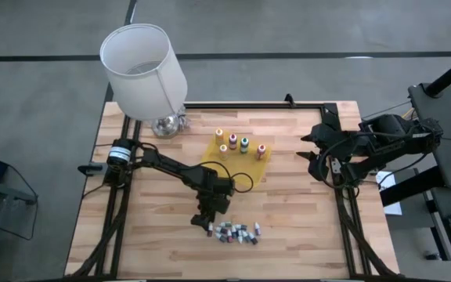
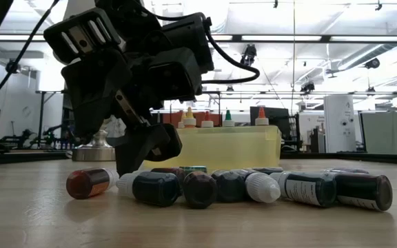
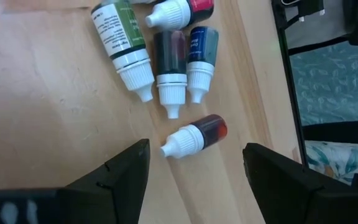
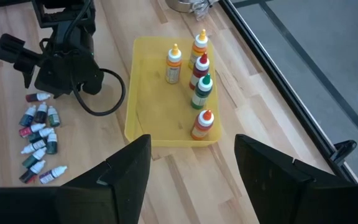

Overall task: Pick & Place food coloring
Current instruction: Put the small orange food coloring bottle into the yellow bin

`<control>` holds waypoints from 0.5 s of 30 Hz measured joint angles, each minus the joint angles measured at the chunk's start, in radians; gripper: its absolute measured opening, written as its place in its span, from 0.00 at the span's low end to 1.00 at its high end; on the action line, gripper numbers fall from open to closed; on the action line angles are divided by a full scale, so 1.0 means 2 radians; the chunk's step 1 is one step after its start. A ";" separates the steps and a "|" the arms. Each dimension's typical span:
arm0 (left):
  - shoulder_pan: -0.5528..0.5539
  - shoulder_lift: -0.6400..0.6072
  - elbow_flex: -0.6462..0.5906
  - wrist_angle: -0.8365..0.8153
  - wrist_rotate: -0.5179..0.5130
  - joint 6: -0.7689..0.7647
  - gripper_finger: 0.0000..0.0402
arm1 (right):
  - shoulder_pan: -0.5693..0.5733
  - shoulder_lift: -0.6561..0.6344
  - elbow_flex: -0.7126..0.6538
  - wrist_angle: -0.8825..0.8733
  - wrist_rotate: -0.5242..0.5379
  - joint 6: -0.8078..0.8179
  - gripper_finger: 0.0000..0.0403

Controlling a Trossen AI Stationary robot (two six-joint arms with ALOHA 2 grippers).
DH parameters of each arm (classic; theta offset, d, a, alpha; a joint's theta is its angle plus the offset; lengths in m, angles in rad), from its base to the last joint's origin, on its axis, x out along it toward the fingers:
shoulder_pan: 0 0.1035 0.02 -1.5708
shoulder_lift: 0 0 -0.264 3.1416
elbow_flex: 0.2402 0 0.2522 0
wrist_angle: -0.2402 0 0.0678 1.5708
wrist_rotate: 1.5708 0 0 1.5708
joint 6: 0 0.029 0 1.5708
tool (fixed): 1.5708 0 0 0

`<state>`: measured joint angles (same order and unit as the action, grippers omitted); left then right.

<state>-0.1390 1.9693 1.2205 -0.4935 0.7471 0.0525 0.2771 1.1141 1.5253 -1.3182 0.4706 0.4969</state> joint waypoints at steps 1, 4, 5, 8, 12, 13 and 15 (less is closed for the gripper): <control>0.000 -0.001 0.000 -0.001 0.000 0.000 0.58 | 0.000 0.000 0.000 0.000 0.000 0.000 0.56; -0.001 -0.004 0.000 -0.002 0.000 0.003 0.58 | 0.000 0.000 0.000 0.000 0.000 -0.001 0.56; -0.003 -0.005 0.002 -0.006 0.000 0.006 0.58 | 0.000 0.000 0.000 0.000 0.000 -0.001 0.56; -0.007 -0.006 0.005 -0.011 0.000 0.012 0.58 | 0.000 0.000 0.000 0.000 0.000 -0.001 0.56; -0.012 -0.013 0.010 -0.013 0.000 0.011 0.58 | 0.000 0.000 0.000 0.000 0.000 -0.001 0.56; -0.013 -0.016 0.012 -0.015 0.000 0.008 0.58 | 0.000 0.000 0.000 0.000 0.000 -0.001 0.56; -0.017 -0.024 0.016 -0.030 -0.001 0.006 0.58 | 0.000 0.000 0.000 0.000 0.000 -0.001 0.56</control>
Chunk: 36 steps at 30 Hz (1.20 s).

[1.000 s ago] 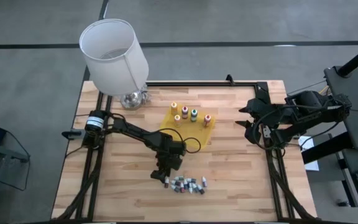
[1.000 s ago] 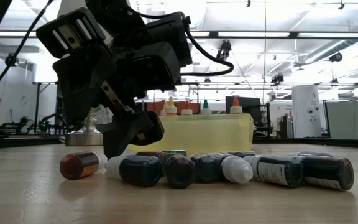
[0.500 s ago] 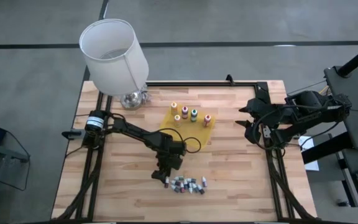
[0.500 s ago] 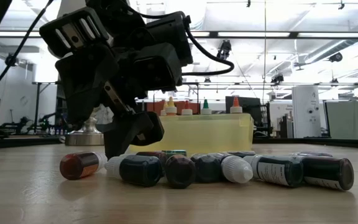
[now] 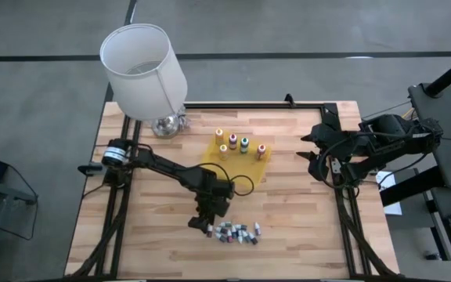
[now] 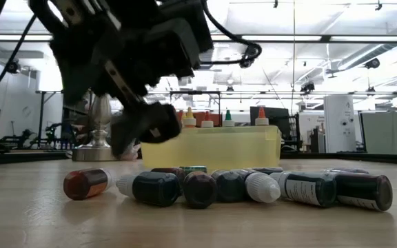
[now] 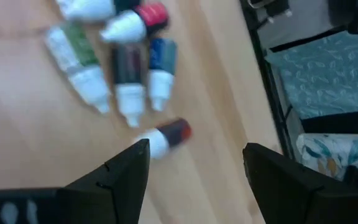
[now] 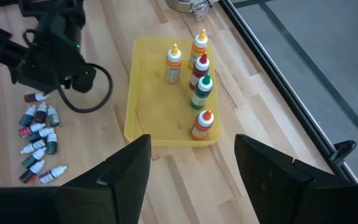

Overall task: Pick & Place food coloring
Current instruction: Put the small orange food coloring bottle into the yellow bin

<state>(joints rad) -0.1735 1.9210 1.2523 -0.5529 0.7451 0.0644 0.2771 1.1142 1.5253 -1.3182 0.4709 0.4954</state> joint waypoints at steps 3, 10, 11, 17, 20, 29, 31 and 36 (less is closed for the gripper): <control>-0.001 -0.013 0.007 -0.038 -0.010 -0.020 0.58 | 0.000 0.000 0.000 0.000 0.000 0.000 0.56; -0.010 -0.049 0.017 -0.119 -0.034 -0.197 0.58 | 0.000 0.000 0.000 0.000 0.000 0.001 0.56; -0.013 -0.055 0.017 -0.120 -0.034 -0.226 0.58 | 0.000 0.000 0.000 0.000 0.000 0.001 0.56; -0.034 -0.092 0.018 -0.112 -0.059 -0.402 0.58 | 0.000 0.000 0.000 -0.009 0.000 -0.005 0.56; -0.050 -0.109 0.027 -0.110 -0.099 -0.505 0.58 | 0.000 0.000 0.000 -0.010 0.000 -0.017 0.56; -0.120 -0.126 0.095 -0.097 -0.293 -0.756 0.58 | 0.000 -0.003 0.000 -0.035 0.000 -0.030 0.56; -0.133 -0.122 0.108 -0.096 -0.339 -0.795 0.58 | 0.000 -0.006 0.000 -0.036 0.000 -0.029 0.56; -0.166 -0.096 0.134 -0.098 -0.421 -0.847 0.58 | 0.000 -0.014 0.000 -0.035 0.000 -0.027 0.56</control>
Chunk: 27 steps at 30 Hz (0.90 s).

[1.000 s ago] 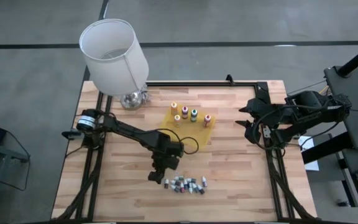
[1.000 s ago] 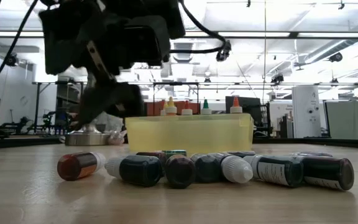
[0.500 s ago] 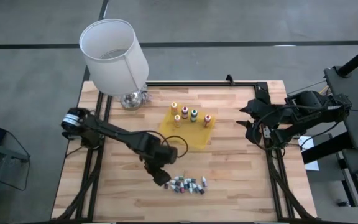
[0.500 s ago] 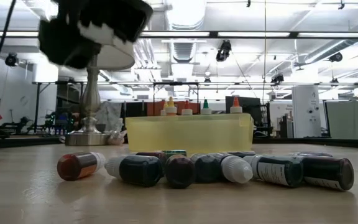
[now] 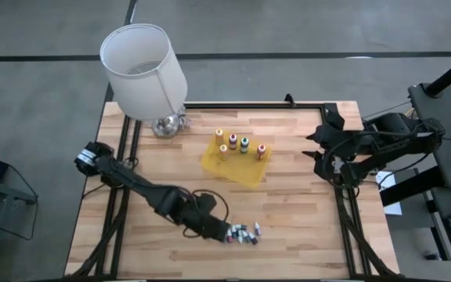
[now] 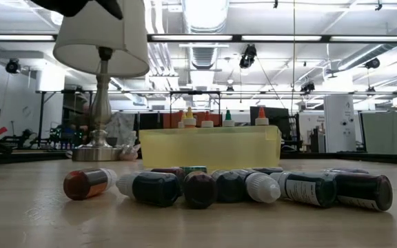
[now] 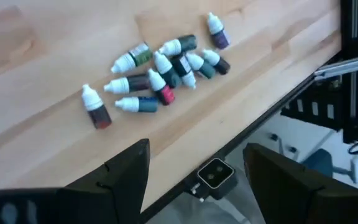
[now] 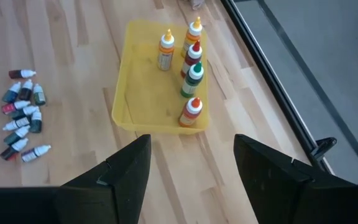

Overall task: Pick & Place food coloring
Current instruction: Put the small orange food coloring bottle into the yellow bin

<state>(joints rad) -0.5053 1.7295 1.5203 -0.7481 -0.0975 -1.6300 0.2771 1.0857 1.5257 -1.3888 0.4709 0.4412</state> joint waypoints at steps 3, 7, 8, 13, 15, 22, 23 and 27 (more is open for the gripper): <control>-0.011 0.022 0.009 -0.001 -0.006 -0.010 0.58 | 0.000 -0.007 0.000 0.000 0.000 0.000 0.56; -0.013 0.044 0.010 -0.004 -0.006 -0.014 0.58 | 0.000 -0.010 0.001 0.002 0.000 0.002 0.56; -0.013 0.045 0.010 -0.005 -0.007 -0.013 0.58 | 0.000 -0.010 0.001 0.003 0.000 0.002 0.56; -0.007 0.056 0.007 -0.074 -0.007 -0.024 0.58 | 0.000 -0.008 0.001 0.004 0.000 0.017 0.56; -0.003 0.062 0.006 -0.113 -0.004 -0.038 0.58 | 0.000 -0.008 0.001 0.004 0.000 0.025 0.56; 0.008 0.062 0.006 -0.105 0.000 -0.083 0.58 | 0.000 -0.008 0.001 0.005 0.001 0.030 0.56; 0.009 0.063 0.006 -0.106 0.000 -0.088 0.58 | 0.000 -0.008 0.001 0.005 0.001 0.028 0.56; 0.015 0.078 0.006 -0.102 0.021 -0.107 0.58 | 0.000 -0.008 0.001 0.005 0.001 0.024 0.56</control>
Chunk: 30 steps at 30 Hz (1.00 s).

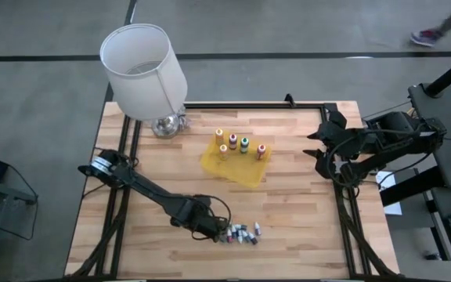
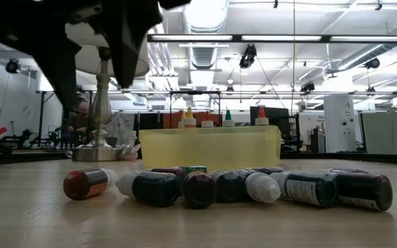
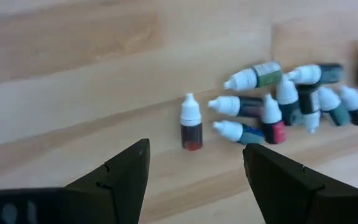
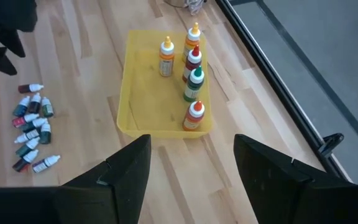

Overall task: Pick & Place food coloring
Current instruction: Put the small orange food coloring bottle into the yellow bin

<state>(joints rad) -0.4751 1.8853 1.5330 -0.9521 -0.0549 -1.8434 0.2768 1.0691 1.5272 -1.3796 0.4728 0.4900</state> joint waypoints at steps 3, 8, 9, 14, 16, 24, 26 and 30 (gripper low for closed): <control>0.006 0.016 0.006 0.014 0.025 0.001 0.58 | 0.000 0.000 0.000 0.000 0.000 0.000 0.56; 0.014 0.050 0.034 0.012 0.047 0.008 0.58 | 0.000 0.000 0.000 0.000 0.000 -0.014 0.56; 0.016 0.058 0.041 0.012 0.051 0.011 0.58 | 0.000 0.000 0.000 0.000 0.000 -0.017 0.56; 0.018 0.097 0.069 0.010 0.077 0.022 0.57 | 0.000 0.000 0.000 0.001 0.000 -0.019 0.56; 0.018 0.111 0.081 0.008 0.083 0.022 0.57 | 0.000 0.000 0.000 0.001 0.000 -0.019 0.56; 0.018 0.129 0.109 -0.016 0.084 0.022 0.55 | 0.000 0.000 0.000 0.000 0.000 -0.019 0.56; 0.018 0.124 0.111 -0.034 0.084 0.022 0.54 | 0.000 0.000 0.000 0.001 0.000 -0.019 0.56; 0.018 0.120 0.113 -0.071 0.085 0.031 0.53 | 0.000 0.000 0.000 0.000 -0.001 -0.019 0.56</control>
<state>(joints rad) -0.4385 2.1258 1.7584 -1.0951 0.1141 -1.7822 0.2768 1.0691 1.5271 -1.3788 0.4714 0.4519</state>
